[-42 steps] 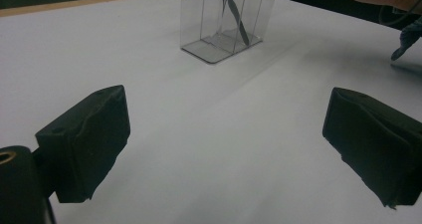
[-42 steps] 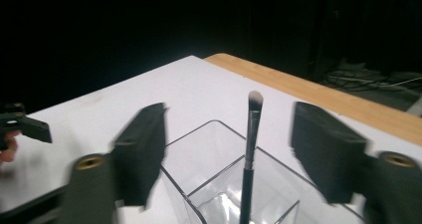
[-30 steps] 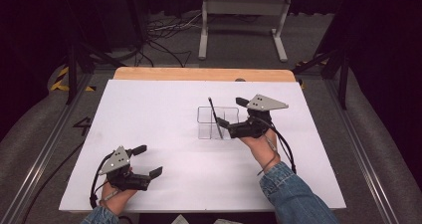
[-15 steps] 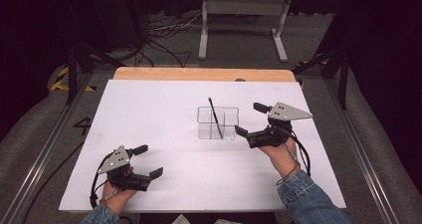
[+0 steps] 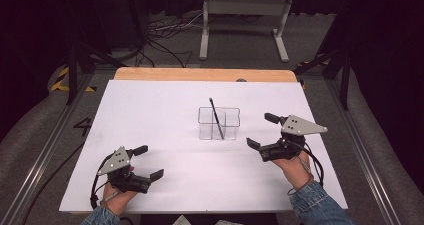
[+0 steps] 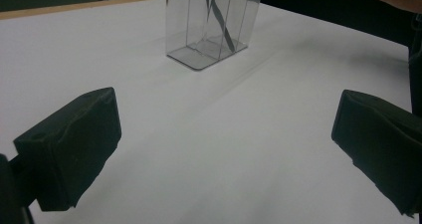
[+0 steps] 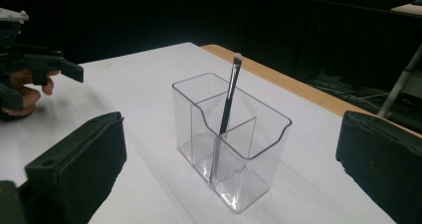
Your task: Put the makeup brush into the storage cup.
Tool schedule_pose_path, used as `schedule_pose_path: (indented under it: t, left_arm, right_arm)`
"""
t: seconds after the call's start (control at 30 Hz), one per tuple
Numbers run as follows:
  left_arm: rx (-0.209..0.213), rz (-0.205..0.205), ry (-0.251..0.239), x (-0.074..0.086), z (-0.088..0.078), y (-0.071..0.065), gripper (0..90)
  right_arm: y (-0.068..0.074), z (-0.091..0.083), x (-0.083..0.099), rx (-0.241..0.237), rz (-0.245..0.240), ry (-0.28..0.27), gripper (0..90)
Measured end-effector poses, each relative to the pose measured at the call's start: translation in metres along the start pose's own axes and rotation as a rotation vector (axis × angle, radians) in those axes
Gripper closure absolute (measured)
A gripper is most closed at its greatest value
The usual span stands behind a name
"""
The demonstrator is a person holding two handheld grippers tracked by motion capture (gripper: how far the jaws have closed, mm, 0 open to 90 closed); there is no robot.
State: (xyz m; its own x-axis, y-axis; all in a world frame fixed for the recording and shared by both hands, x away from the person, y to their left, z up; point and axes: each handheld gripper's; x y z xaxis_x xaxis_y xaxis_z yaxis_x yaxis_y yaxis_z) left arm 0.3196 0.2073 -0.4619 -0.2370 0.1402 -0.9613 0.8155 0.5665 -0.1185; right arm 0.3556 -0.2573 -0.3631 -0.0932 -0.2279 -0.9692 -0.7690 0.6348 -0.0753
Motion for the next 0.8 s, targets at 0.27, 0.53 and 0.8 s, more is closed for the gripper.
schedule_pose_path:
  t: [0.27,0.53,0.8]
  left_arm:
    - [0.013,-0.012,-0.014,0.0,-0.001,-0.001,0.0]
    - [0.017,-0.013,-0.014,0.0,-0.001,-0.001,0.0]
    - [0.025,-0.021,-0.021,0.0,-0.001,-0.001,0.0]
  right_arm:
    - [0.005,-0.008,0.019,-0.033,0.013,-0.032,0.1]
    - [0.008,-0.01,0.04,-0.032,0.018,-0.027,0.1]
    - [0.008,-0.011,0.066,-0.028,0.041,-0.014,0.1]
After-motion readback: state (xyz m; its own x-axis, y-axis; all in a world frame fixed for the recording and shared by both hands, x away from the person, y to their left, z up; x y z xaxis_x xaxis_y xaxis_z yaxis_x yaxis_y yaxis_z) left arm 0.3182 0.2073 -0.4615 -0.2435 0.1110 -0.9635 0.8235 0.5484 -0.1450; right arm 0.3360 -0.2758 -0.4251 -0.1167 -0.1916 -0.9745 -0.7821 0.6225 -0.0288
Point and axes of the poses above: each handheld gripper's, and its own axes: z roughly forward along the jaws, x roughly out of its underside, y roughly to its left, and after that the axes turned 3 degrees about -y, right-handed
